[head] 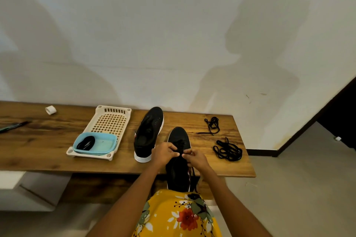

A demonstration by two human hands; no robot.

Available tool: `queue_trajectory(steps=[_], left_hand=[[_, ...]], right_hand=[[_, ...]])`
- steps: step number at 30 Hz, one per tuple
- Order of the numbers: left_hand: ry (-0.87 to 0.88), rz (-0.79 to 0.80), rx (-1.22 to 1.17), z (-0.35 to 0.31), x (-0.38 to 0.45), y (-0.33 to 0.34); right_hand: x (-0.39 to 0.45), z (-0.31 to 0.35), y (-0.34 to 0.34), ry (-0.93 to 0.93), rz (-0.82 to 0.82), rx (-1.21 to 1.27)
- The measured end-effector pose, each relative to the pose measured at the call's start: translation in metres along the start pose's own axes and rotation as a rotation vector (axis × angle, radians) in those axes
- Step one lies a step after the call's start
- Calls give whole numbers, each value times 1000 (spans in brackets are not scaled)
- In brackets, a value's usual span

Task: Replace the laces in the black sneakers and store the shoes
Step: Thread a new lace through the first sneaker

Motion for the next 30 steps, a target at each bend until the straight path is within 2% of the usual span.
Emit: queue_trajectory(steps=[8, 11, 15, 19, 21, 24, 26, 28, 30], left_hand=[[49, 10, -57, 4, 1, -2], [57, -17, -50, 4, 1, 0], [52, -41, -50, 3, 1, 0], [59, -25, -42, 4, 3, 1], [66, -15, -30, 5, 3, 0], [60, -25, -16, 6, 3, 0], [58, -34, -10, 5, 1, 1], [57, -46, -2, 6, 0, 1], [53, -55, -10, 6, -1, 4]], right_hand=[[-2, 16, -10, -198, 67, -678], [-4, 14, -4, -270, 31, -655], [-7, 8, -3, -252, -11, -551], [-8, 12, -7, -314, -36, -898], [-8, 15, -8, -341, -84, -984], [-7, 13, -5, -244, -148, -928], [-7, 6, -6, -71, -186, -776], [-8, -5, -3, 78, -120, -577], [-9, -10, 1, 104, -100, -367]])
Point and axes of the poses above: each hand's wrist, its own x-axis towards the middle knuckle, its own y-axis out of the palm, z = x × y, the point moved 3 cm from there along x, towards the middle knuckle, and after that the axes turned 4 degrees about -y, right-handed, at the moved point
